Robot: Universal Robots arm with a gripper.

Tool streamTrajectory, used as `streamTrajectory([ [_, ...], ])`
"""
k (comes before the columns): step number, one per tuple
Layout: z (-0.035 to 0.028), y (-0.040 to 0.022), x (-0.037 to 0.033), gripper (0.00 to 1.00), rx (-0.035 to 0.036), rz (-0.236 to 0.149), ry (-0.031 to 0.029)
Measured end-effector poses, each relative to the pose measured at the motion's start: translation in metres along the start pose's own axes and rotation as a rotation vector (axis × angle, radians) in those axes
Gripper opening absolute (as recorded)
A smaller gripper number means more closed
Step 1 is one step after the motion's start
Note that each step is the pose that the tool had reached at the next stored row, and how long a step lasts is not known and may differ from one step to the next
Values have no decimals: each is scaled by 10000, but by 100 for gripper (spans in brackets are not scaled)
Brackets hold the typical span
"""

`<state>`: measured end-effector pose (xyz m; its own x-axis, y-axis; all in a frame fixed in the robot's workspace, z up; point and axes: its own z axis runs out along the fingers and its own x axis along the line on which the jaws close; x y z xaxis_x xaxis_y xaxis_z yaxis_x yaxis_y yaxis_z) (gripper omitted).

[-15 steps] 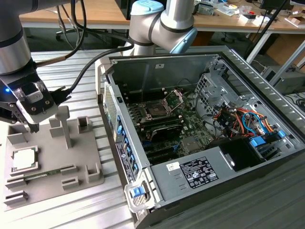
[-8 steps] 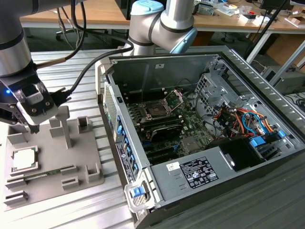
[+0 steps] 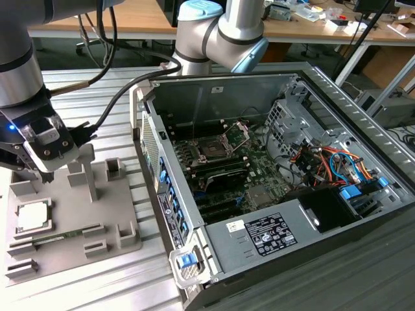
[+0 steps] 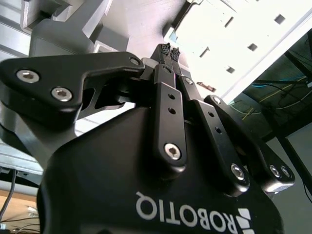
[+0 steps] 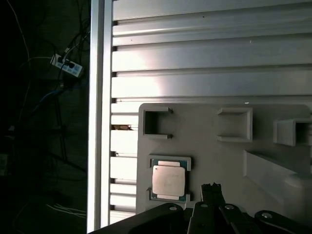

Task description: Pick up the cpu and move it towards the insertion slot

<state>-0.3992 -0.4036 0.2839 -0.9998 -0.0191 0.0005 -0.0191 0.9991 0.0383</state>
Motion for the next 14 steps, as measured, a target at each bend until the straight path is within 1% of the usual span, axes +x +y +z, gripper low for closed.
streamTrajectory([
  [14,64,-2,4,11,0,0,0],
])
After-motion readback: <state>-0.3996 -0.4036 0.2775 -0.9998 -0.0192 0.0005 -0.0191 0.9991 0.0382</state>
